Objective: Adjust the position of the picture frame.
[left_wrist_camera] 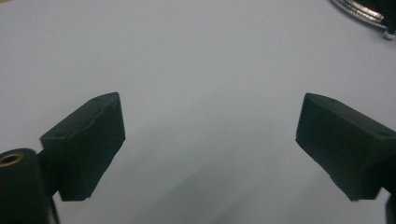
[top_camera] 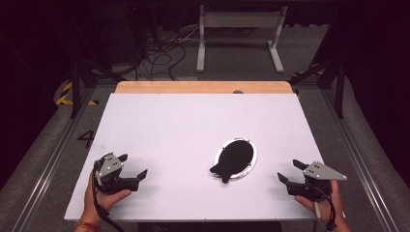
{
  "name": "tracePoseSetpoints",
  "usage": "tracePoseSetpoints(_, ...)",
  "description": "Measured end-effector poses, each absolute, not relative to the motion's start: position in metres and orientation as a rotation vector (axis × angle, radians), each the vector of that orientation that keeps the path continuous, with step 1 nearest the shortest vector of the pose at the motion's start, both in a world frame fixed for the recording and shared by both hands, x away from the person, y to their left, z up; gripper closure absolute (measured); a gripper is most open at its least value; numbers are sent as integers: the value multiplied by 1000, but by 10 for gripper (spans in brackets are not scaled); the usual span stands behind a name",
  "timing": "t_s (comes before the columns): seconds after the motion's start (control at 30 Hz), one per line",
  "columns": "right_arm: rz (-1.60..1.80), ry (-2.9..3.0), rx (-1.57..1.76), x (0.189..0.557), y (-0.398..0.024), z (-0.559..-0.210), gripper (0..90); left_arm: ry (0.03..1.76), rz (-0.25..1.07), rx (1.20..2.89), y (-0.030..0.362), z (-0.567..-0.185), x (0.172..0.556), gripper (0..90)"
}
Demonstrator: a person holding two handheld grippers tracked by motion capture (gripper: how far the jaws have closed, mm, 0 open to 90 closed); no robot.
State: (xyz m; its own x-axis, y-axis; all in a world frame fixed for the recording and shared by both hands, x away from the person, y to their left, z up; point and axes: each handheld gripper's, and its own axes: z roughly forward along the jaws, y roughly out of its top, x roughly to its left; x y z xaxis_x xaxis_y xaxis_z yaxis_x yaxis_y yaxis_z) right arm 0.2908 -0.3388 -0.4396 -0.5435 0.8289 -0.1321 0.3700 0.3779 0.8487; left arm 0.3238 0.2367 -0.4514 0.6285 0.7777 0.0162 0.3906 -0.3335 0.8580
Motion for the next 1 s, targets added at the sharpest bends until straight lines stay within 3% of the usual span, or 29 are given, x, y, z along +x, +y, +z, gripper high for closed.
tracePoseSetpoints(0.3,1111,2063,987,291,-335,-436,268,802,569,1962,227,-447,311,93)
tracePoseSetpoints(0.37,1121,2100,966,293,-334,-435,360,796,576,1960,227,-446,309,93)
tracePoseSetpoints(0.47,1108,2127,951,295,-331,-436,414,791,552,1950,225,-445,308,96)
tracePoseSetpoints(0.5,1092,2147,963,297,-327,-436,506,775,551,1960,223,-445,307,102)
tracePoseSetpoints(0.63,1047,2184,966,301,-321,-438,582,746,542,1989,214,-444,306,137)
tracePoseSetpoints(0.73,1052,2221,986,311,-313,-439,717,753,522,2011,203,-442,306,256)
tracePoseSetpoints(0.8,1045,2235,986,314,-311,-438,750,753,515,2029,198,-442,306,292)
tracePoseSetpoints(0.9,1029,2268,983,325,-305,-435,815,707,483,2065,184,-440,310,448)
tracePoseSetpoints(1.0,1003,2304,991,334,-300,-430,820,650,476,2117,171,-437,316,621)
